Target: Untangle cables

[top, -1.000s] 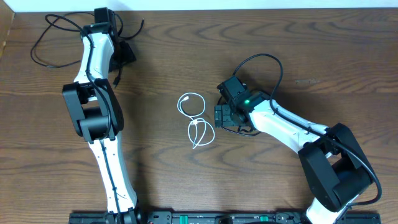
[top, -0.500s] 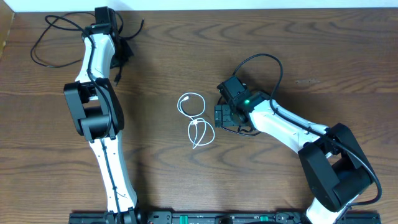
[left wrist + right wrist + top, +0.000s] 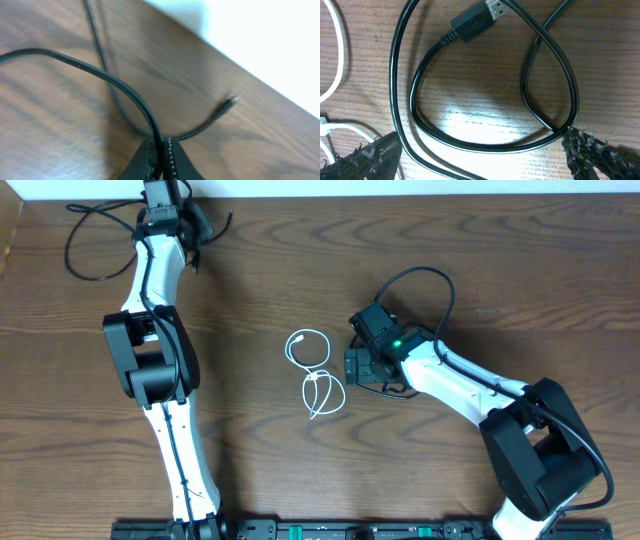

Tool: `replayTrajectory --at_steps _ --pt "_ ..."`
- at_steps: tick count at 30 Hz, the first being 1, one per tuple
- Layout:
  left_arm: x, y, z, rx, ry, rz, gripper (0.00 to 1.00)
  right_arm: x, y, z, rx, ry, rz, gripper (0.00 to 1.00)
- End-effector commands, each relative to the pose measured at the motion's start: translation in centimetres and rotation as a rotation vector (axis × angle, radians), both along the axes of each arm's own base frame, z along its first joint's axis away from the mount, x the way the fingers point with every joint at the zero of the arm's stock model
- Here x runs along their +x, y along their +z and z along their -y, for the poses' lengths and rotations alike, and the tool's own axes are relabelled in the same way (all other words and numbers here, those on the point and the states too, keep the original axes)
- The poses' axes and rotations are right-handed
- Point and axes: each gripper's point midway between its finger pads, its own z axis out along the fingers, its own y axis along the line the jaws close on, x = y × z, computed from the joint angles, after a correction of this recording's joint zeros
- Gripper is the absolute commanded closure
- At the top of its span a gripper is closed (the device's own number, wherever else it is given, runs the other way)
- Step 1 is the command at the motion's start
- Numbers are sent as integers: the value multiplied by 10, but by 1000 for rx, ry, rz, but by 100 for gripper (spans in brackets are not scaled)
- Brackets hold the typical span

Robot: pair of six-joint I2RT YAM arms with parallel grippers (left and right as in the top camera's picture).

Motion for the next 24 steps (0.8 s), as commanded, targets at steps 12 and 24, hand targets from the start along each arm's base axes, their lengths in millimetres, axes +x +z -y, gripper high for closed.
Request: replayTrajectory --at_steps 12,24 --pt "-35 47 3 -82 -22 -71 2 -2 -5 3 -26 8 0 1" --pt "-157 170 90 -359 -220 -222 2 15 105 -7 206 1 165 1"
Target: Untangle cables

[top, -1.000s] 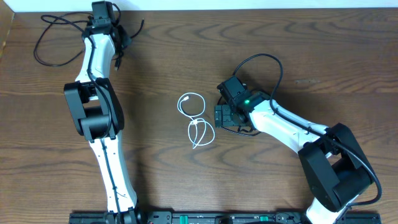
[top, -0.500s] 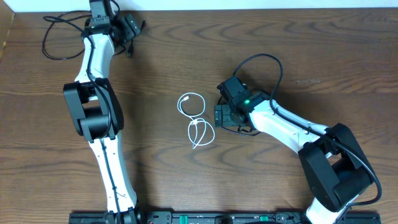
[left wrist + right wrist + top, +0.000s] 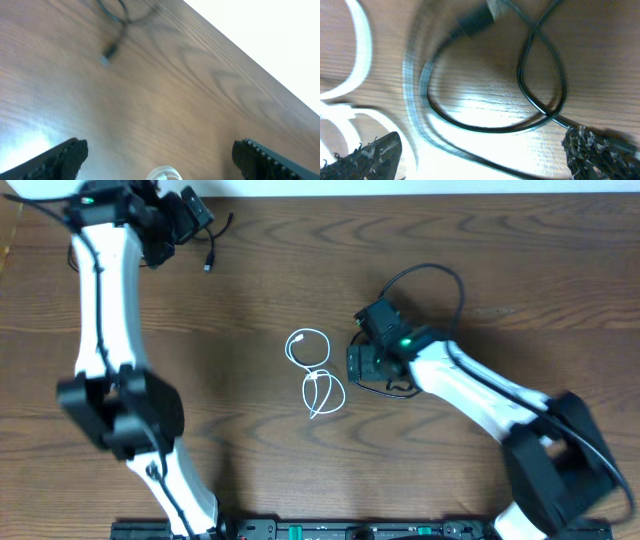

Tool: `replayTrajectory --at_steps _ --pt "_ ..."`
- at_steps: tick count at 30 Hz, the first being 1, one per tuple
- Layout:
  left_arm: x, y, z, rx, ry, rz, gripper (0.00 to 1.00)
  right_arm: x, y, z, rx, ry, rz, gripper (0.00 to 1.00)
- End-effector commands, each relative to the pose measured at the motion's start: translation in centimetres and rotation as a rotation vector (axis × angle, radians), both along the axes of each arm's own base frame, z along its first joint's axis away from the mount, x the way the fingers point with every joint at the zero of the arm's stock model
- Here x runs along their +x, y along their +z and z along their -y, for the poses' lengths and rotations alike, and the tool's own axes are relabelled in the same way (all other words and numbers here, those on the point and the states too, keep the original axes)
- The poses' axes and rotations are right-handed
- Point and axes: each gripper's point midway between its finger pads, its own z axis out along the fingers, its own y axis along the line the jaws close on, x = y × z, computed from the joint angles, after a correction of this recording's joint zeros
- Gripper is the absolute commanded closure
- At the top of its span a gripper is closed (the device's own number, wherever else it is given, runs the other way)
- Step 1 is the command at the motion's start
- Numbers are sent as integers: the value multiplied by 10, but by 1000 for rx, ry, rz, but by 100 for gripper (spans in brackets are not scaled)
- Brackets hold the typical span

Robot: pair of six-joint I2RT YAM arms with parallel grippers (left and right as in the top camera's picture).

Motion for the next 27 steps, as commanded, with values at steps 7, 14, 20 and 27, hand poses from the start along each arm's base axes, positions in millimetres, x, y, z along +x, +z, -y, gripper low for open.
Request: replayTrajectory --at_steps 7,14,20,27 --pt "-100 -31 97 -83 -335 -364 2 13 150 41 184 -62 305 1" --pt "-158 -70 168 -36 -615 -539 3 6 152 125 141 -287 236 1" --pt "-178 -61 190 -15 -699 -537 2 10 147 177 113 -438 218 1" --pt "-208 -14 179 11 -725 -462 2 32 157 219 86 -558 318 1"
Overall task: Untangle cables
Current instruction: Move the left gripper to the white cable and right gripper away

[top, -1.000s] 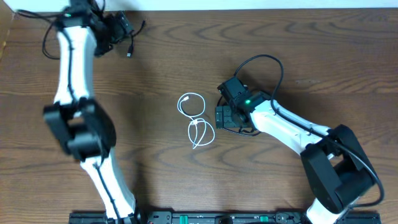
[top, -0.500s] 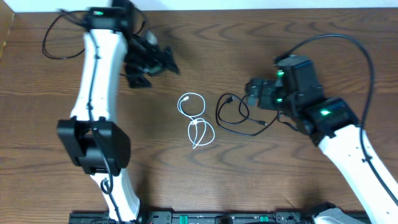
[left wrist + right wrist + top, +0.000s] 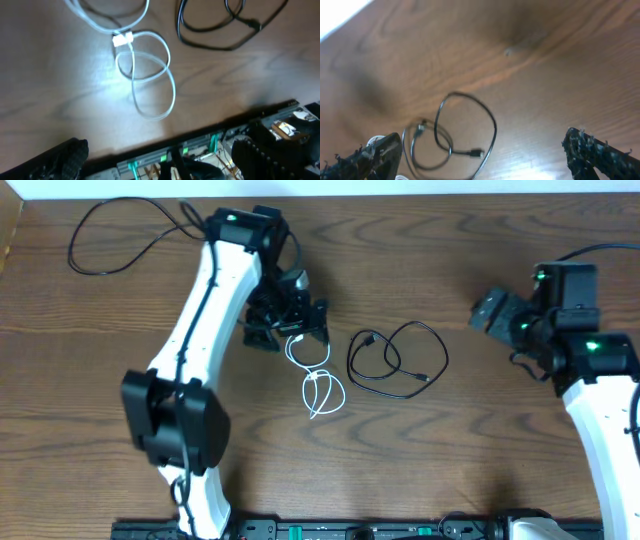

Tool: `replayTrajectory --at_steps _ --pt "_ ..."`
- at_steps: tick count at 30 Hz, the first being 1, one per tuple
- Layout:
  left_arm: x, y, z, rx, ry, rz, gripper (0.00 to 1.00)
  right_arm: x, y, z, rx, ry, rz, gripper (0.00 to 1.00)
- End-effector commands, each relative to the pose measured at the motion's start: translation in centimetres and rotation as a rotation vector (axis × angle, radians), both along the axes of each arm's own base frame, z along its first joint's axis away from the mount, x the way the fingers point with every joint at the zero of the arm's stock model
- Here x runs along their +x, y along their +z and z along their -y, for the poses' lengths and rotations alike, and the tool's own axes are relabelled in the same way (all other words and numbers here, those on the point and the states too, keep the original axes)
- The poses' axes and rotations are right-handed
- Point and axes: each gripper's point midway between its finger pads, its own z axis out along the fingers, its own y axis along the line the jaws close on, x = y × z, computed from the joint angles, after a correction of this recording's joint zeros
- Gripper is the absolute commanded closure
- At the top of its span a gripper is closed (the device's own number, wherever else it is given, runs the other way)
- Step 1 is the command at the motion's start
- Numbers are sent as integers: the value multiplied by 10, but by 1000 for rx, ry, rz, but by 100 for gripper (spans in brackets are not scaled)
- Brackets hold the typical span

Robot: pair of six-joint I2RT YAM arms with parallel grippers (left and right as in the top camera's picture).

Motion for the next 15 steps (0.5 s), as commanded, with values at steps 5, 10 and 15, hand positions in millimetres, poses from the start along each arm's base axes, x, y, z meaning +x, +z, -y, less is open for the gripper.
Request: replayTrajectory --at_steps 5,10,15 --pt "-45 37 -6 77 -116 143 2 16 -2 49 -95 -151 27 1" --pt "-52 -7 16 88 -118 117 2 18 -22 52 -97 -156 -37 1" --pt "-51 -61 29 91 -89 116 5 17 -28 52 -97 -154 -59 1"
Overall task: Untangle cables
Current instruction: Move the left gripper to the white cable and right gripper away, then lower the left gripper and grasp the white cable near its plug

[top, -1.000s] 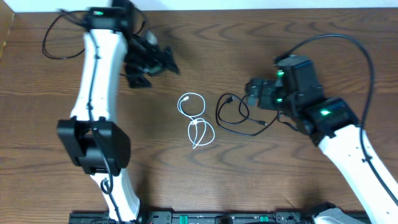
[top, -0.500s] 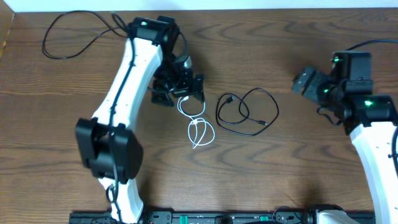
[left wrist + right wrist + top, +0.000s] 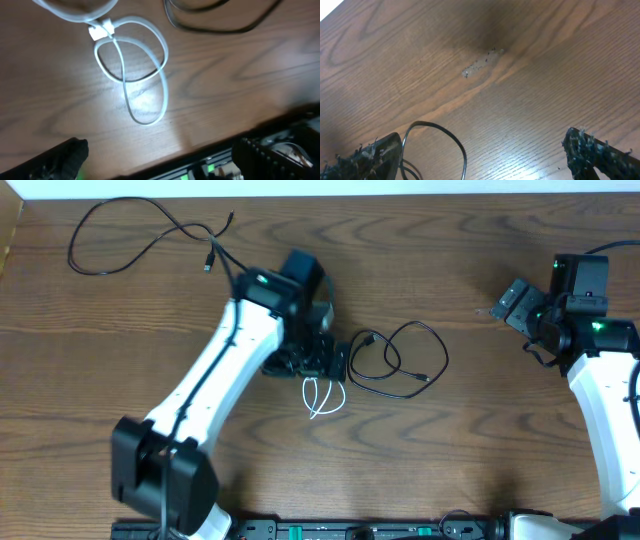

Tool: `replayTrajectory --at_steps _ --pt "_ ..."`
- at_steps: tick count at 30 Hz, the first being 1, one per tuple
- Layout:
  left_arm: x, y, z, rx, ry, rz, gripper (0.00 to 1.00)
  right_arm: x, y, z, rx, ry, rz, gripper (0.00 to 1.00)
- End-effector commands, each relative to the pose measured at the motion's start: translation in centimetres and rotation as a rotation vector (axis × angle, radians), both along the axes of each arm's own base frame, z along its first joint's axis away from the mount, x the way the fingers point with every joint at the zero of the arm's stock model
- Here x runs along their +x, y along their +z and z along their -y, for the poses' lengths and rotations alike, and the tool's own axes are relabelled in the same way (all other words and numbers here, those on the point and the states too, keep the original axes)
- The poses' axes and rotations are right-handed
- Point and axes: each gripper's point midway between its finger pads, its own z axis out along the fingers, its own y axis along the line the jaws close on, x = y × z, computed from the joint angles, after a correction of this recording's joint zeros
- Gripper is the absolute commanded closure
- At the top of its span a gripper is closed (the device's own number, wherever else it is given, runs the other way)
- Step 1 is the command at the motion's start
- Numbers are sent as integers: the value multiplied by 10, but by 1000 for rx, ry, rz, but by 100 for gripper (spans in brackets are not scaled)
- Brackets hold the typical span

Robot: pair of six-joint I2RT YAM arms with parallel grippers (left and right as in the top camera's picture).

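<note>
A white cable (image 3: 324, 393) lies in loops at the table's middle, its upper part hidden under my left gripper (image 3: 318, 360). In the left wrist view the white cable (image 3: 132, 65) lies ahead of the left gripper (image 3: 160, 160), which is open and holds nothing. A coiled black cable (image 3: 398, 360) lies just right of the white one, apart from it. A long thin black cable (image 3: 130, 235) lies at the far left. My right gripper (image 3: 515, 302) hovers open and empty at the right, where the right gripper (image 3: 480, 155) sees only an edge of the black coil (image 3: 440, 145).
The wooden table (image 3: 480, 450) ends at a white far edge. A black rail with green lights (image 3: 330, 530) runs along the near edge; the same rail (image 3: 240, 160) shows in the left wrist view.
My left gripper has shifted right and toward the near edge, now covering the upper white loop. My right gripper has moved slightly farther right. Both stay open; the cables have not moved.
My left gripper was shut on the thin black cable at the far left, my right open over the black coil. Then the left stood open, the thin cable released. Later the left hovered over the white cable and the right had withdrawn to the right.
</note>
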Motion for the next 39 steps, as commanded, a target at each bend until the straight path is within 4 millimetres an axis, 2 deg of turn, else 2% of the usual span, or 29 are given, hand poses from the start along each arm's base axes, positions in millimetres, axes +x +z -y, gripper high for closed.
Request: replayTrajectory --at_steps 1,4,7,18,25,30,39 --pt "-6 -27 -1 29 44 -28 7 0 1 4 -17 -11 0 1" --pt "0 -37 -4 52 44 3 12 0 1 4 -17 -10 0 1" --pt "-4 -45 -4 47 44 -8 39 0 1 4 -17 -10 0 1" --pt "-22 -66 3 60 1 -29 40 0 1 4 -17 -10 0 1" --pt "-16 -66 9 45 5 -1 50 0 1 4 -18 -10 0 1" --pt "-15 -66 10 42 5 4 69 0 1 4 -17 -10 0 1" --pt "-12 -66 12 35 5 18 73 0 1 4 -17 -10 0 1"
